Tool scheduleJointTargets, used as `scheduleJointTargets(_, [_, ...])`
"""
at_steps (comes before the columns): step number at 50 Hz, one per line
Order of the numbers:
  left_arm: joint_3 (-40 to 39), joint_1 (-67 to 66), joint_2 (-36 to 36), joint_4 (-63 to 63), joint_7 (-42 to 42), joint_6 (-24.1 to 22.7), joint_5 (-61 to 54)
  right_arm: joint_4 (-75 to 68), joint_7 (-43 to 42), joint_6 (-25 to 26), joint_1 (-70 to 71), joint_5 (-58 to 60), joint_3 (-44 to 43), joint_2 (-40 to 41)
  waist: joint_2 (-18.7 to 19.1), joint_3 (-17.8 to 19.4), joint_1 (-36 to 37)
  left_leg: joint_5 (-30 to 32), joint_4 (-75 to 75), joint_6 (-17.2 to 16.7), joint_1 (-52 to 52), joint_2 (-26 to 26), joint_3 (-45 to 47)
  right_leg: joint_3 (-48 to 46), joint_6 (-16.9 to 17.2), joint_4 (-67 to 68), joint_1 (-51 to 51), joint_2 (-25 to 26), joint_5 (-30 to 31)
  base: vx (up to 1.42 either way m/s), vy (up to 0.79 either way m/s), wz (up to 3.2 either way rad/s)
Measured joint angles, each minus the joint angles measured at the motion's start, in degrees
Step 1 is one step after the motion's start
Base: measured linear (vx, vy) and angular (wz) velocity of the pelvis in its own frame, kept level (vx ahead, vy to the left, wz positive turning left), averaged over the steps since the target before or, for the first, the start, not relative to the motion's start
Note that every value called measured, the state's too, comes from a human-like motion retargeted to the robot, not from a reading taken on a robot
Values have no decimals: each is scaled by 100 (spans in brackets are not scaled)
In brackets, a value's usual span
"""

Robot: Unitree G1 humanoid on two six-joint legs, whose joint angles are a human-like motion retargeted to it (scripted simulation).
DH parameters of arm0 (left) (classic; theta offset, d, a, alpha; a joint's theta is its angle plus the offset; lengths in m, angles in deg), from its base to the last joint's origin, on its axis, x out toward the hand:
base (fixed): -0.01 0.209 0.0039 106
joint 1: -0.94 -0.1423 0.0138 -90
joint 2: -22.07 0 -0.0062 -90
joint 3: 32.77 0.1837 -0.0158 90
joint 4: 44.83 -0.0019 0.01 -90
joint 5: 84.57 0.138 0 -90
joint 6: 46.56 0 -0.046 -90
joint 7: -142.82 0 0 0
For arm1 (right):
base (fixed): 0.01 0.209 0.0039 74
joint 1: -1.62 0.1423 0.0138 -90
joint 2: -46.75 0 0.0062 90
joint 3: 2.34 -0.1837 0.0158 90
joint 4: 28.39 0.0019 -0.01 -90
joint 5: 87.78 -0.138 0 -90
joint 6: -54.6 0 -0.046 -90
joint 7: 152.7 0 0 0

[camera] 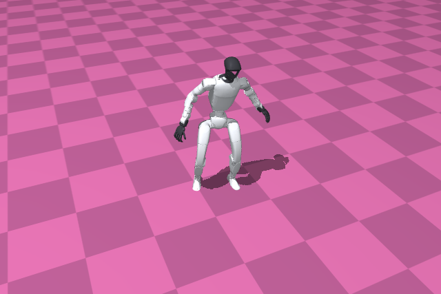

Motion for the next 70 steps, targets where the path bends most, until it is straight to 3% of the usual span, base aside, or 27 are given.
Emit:
scheduleJointTargets(2, [123, 138, 42, -10, -73, 11, 169, -58, 59, -33, -90, 67, -64, 50, 82, 149, -167, -90, -233, 121, 273, 141, -104, -6, 210, 944, -405, 31, 601, -2, 6, 46])
scheduleJointTargets(4, [229, 280, 114, 60, -93, 24, 256, -62, 136, -66, -201, 182, -86, 52, 240, 293, -303, -70, -179, 81, 341, 372, -294, -169, 196, 1840, -799, -57, 840, -4, 3, 51])
scheduleJointTargets(10, [355, 674, 418, 531, 80, -27, 68, -6, 257, -186, -455, 410, -43, 21, 675, 300, -448, 146, -475, -111, 219, 987, -752, -599, -402, 4226, -2174, -840, -151, -8, -4, 32])
scheduleJointTargets(15, [153, 621, 610, 670, 194, -18, -112, 23, 298, -208, -490, 377, -148, -19, 962, 244, -500, 363, -784, -308, 156, 1547, -929, -355, -735, 5380, -3034, -972, -709, -5, -15, 2])
scheduleJointTargets(20, [21, 563, 694, 360, 171, 57, -202, 0, 266, -182, -399, 329, -179, -91, 1053, 227, -532, 490, -914, -344, 113, 1905, -1023, -178, -801, 5747, -3362, -967, -738, -1, -21, -1])
scheduleJointTargets(25, [67, 566, 589, 103, 175, 73, -281, -21, 284, -153, -389, 312, -162, -124, 884, 143, -559, 634, -1067, -270, 141, 1857, -1073, 96, -372, 4418, -2767, -505, 103, 2, -27, 9])
scheduleJointTargets(30, [252, 554, 341, 183, 189, -88, -303, -3, 307, -133, -542, 310, -177, -118, 504, 204, -628, 600, -1115, -262, 327, 1263, -1192, 239, 177, 1003, -867, -432, 1655, 8, -31, 56])
scheduleJointTargets(32, [354, 567, 293, 280, 215, -150, -339, 13, 258, -108, -570, 241, -104, -107, 256, 103, -494, 568, -1011, -258, 187, 931, -1158, 79, 156, -186, -259, -664, 1383, 3, -39, 18])
scheduleJointTargets(34, [398, 584, 245, 375, 220, -183, -413, 56, 196, -104, -522, 201, -35, -150, 152, 94, -282, 498, -749, -288, 21, 783, -1079, -302, -36, -759, 170, -855, 370, 0, -40, -20])
scheduleJointTargets(36, [401, 530, 136, 467, 215, -189, -425, 114, 106, -113, -437, 200, 23, -231, 173, 156, -36, 532, -323, -300, -174, 772, -968, -516, -188, -889, 330, -945, -430, -5, -38, -51])
scheduleJointTargets(38, [380, 403, -71, 545, 197, -157, -312, 167, -5, -111, -293, 266, 44, -354, 278, 286, 188, 797, 271, -316, -419, 834, -879, -387, -319, -674, 228, -969, -763, -7, -34, -72])
scheduleJointTargets(42, [472, -94, -541, 583, 100, -129, 228, 322, -179, -118, -98, 417, -33, -609, 380, 464, 359, 1490, 1952, -673, -1305, 766, -875, 1, -506, -213, -70, -1128, -840, -10, -25, -47])
scheduleJointTargets(45, [635, -359, -789, 507, -45, -145, 685, 438, -117, -111, 30, 285, -166, -813, 278, 529, 238, 852, 3926, -842, -2321, 602, -565, 81, -648, -337, -109, -1482, -822, -10, -11, 16])
scheduleJointTargets(50, [730, -455, -1020, 233, -244, -172, 870, 494, 111, -9, 178, 157, -299, -1107, 23, 499, 141, 61, 6790, -1193, -3635, 234, -234, 321, -427, -580, -427, -2073, -456, -5, -1, 12])
scheduleJointTargets(55, [666, -404, -1016, -18, -185, -115, 482, 446, 159, 58, 152, 172, -278, -1142, -238, 387, 50, -294, 7717, -984, -4000, 168, -399, 423, -235, -965, -544, -2492, -138, -2, 2, 11])
scheduleJointTargets(60, [542, -430, -991, -32, -97, -85, 268, 433, 98, 50, -18, 165, -290, -1058, -200, 251, -1, -455, 7053, -605, -3438, 767, -671, 406, -80, -1380, -416, -2491, 96, 1, 11, -13])
scheduleJointTargets(65, [485, -474, -1058, -70, -110, -103, 213, 584, -88, -24, -132, 158, -508, -1045, 117, 147, -309, -32, 5019, -716, -2263, 1290, -802, 327, -20, -1594, -186, -2216, 194, 2, 22, -21])
scheduleJointTargets(70, [546, -183, -921, -230, -149, -116, 142, 667, -323, -82, -341, -200, -915, -953, 538, 172, -612, 632, 2191, -746, -814, 1975, -199, 180, 38, -1421, -45, -1966, 162, 2, 35, 5])
